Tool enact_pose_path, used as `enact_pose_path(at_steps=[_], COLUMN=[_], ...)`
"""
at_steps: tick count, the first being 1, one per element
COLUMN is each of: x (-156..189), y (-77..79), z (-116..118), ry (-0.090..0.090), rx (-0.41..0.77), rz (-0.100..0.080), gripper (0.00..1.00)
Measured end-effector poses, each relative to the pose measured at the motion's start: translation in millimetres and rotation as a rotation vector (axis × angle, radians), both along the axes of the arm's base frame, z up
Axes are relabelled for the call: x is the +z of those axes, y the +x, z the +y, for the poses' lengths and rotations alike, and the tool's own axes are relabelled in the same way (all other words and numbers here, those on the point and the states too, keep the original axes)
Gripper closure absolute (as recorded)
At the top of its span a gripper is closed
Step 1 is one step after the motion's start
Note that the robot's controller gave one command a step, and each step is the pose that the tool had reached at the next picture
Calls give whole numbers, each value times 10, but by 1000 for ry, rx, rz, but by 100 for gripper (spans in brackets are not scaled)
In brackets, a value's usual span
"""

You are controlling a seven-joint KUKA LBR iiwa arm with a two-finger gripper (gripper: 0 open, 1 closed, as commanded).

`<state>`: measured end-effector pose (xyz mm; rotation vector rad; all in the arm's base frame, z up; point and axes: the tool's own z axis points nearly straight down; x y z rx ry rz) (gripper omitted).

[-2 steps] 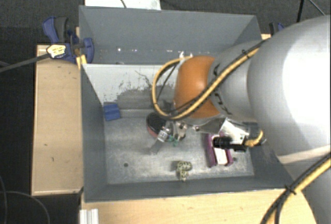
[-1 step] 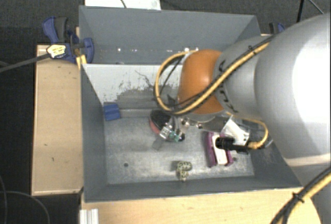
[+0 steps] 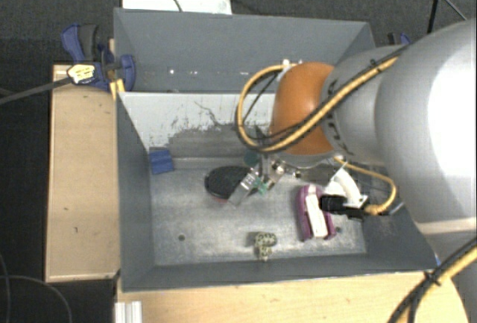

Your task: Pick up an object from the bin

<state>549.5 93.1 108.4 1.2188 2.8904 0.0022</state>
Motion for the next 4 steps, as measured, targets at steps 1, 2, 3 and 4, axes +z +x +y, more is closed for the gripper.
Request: enact_pose_path(at_steps=[1, 2, 3, 4], x=[-349, -325, -307, 806], y=[139, 154, 163, 185], z=[58, 59, 57, 62], ry=[2, 2, 2, 3], rx=[-121, -121, -121, -114], rz=[-2, -1, -3, -4], gripper=[0, 0, 100, 100])
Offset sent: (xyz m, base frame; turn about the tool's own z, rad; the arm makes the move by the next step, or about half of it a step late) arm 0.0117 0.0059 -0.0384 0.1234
